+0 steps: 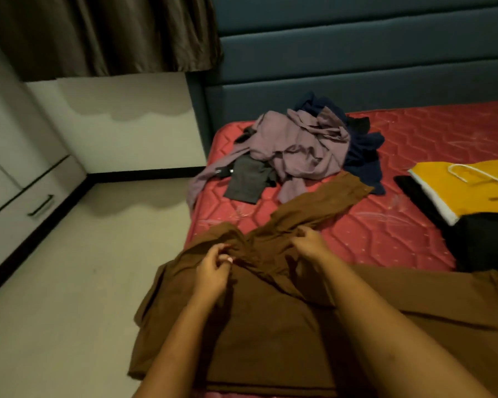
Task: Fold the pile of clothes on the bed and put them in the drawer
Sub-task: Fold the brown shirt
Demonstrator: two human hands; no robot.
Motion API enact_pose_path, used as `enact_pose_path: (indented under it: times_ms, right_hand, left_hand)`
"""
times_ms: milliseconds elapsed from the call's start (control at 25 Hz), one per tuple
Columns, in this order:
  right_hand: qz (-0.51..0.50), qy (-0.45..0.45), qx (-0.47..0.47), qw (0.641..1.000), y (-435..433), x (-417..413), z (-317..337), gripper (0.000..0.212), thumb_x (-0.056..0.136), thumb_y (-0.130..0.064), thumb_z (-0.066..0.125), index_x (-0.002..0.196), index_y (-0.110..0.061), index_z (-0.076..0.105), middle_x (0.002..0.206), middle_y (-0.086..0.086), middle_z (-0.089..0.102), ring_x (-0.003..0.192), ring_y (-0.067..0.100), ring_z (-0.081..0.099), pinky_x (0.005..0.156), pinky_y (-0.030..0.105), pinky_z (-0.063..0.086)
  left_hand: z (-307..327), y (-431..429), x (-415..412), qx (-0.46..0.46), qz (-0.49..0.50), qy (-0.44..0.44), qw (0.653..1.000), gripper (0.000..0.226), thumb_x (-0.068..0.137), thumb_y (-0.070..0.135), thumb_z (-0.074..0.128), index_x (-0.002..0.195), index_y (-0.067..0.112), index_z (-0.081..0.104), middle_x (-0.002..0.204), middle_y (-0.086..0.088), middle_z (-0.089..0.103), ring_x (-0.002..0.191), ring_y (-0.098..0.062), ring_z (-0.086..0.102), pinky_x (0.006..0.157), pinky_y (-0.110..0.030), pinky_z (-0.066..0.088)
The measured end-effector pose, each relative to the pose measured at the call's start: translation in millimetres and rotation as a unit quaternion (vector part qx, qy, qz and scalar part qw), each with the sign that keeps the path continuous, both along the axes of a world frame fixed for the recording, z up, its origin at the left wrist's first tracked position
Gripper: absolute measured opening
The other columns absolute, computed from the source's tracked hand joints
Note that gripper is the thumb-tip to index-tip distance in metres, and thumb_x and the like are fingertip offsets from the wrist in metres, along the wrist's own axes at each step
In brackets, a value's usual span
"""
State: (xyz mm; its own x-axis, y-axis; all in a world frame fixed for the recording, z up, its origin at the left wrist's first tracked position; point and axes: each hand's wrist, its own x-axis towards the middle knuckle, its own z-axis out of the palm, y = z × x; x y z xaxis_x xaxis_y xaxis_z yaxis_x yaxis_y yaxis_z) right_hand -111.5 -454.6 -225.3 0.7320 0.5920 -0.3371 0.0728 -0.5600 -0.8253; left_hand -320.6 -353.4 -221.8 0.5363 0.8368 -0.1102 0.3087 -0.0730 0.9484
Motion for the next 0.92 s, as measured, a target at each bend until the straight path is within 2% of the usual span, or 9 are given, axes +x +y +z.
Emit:
enact_pose_path:
  times_ms: [80, 160, 240, 400, 480, 600, 760, 840, 920]
  right_hand:
    - [-0.099, 0.077, 0.04, 0.991, 37, -1, -26, 0.091, 0.055, -0.041, 0.068, 0.141, -0.027, 0.04, 0.134, 0.014, 0.052, 0.115, 0.037, 0.056, 0.098, 0.045, 0.048]
    - [-0.234, 0.068, 0.016, 0.97, 51, -10, -20, 0.093, 0.07, -0.034, 0.071, 0.149, -0.028, 0.022, 0.143, 0.018, 0.038, 0.123, 0.04, 0.048, 0.104, 0.043, 0.042]
    - [-0.31, 0.042, 0.037, 0.949, 54, -10, -20, 0.082, 0.078, -0.021, 0.071, 0.148, -0.015, 0.028, 0.142, 0.02, 0.042, 0.124, 0.037, 0.048, 0.102, 0.04, 0.042]
    - [-0.323, 0.204, 0.219, 0.898, 61, -8, -17, 0.036, 0.076, 0.003, 0.056, 0.111, -0.003, 0.059, 0.107, 0.013, 0.062, 0.085, 0.027, 0.061, 0.068, 0.031, 0.052]
    - [-0.305, 0.347, 0.288, 0.838, 58, -14, -11, 0.027, 0.065, 0.004, 0.046, 0.087, -0.004, 0.06, 0.094, 0.016, 0.063, 0.072, 0.029, 0.061, 0.06, 0.031, 0.053]
    - [-0.197, 0.477, 0.325, 0.792, 42, -46, 4, 0.029, 0.058, -0.003, 0.037, 0.071, -0.001, 0.063, 0.075, 0.016, 0.066, 0.059, 0.029, 0.065, 0.053, 0.031, 0.058]
    - [0.006, 0.464, 0.216, 0.859, 9, -105, 6, 0.031, 0.083, 0.003, 0.043, 0.087, -0.001, 0.074, 0.087, 0.013, 0.069, 0.075, 0.023, 0.066, 0.07, 0.033, 0.056]
    - [0.126, 0.323, 0.088, 0.934, -6, -127, -6, 0.028, 0.086, 0.005, 0.052, 0.109, -0.005, 0.066, 0.098, 0.009, 0.068, 0.087, 0.021, 0.064, 0.086, 0.039, 0.054]
    - [0.215, 0.182, -0.016, 0.959, -15, -139, -12, 0.048, 0.079, 0.002, 0.054, 0.126, -0.009, 0.054, 0.107, 0.007, 0.064, 0.092, 0.018, 0.064, 0.081, 0.031, 0.055]
  left_hand:
    - [5, 28, -15, -0.023, 0.003, 0.025, 0.999, 0.057, 0.092, -0.002, 0.05, 0.139, 0.028, 0.037, 0.092, -0.007, 0.067, 0.089, -0.024, 0.065, 0.083, -0.045, 0.056]
    - [2, 51, -25, -0.021, 0.004, 0.061, 0.998, 0.071, 0.091, 0.001, 0.052, 0.146, 0.034, 0.022, 0.094, -0.008, 0.068, 0.087, -0.025, 0.067, 0.085, -0.043, 0.055]
    - [-3, 67, -22, -0.064, 0.011, 0.067, 0.996, 0.076, 0.089, 0.0, 0.052, 0.147, 0.035, 0.018, 0.095, -0.013, 0.068, 0.085, -0.033, 0.069, 0.074, -0.04, 0.058]
    - [-10, 95, -2, -0.102, 0.027, 0.086, 0.991, 0.052, 0.093, -0.001, 0.046, 0.139, 0.022, 0.037, 0.103, -0.014, 0.064, 0.081, -0.031, 0.068, 0.057, -0.034, 0.055]
    - [-9, 100, -1, -0.143, 0.036, 0.081, 0.986, 0.028, 0.097, 0.0, 0.039, 0.115, 0.014, 0.055, 0.101, -0.015, 0.066, 0.068, -0.027, 0.067, 0.05, -0.028, 0.047]
    - [-16, 103, -12, -0.221, 0.062, 0.025, 0.973, 0.03, 0.095, -0.004, 0.033, 0.092, 0.016, 0.056, 0.086, -0.011, 0.066, 0.06, -0.02, 0.061, 0.051, -0.024, 0.048]
    - [-13, 96, -30, -0.299, 0.096, -0.059, 0.947, 0.04, 0.086, -0.012, 0.026, 0.083, 0.017, 0.052, 0.083, -0.008, 0.062, 0.072, -0.021, 0.059, 0.073, -0.034, 0.053]
    - [-8, 84, -41, -0.295, 0.093, -0.078, 0.948, 0.039, 0.086, -0.009, 0.028, 0.09, 0.018, 0.056, 0.092, -0.009, 0.062, 0.08, -0.024, 0.059, 0.08, -0.038, 0.05]
    - [-3, 65, -51, -0.213, 0.061, -0.035, 0.975, 0.032, 0.088, 0.006, 0.04, 0.099, 0.027, 0.062, 0.113, -0.009, 0.061, 0.097, -0.024, 0.06, 0.089, -0.041, 0.051]
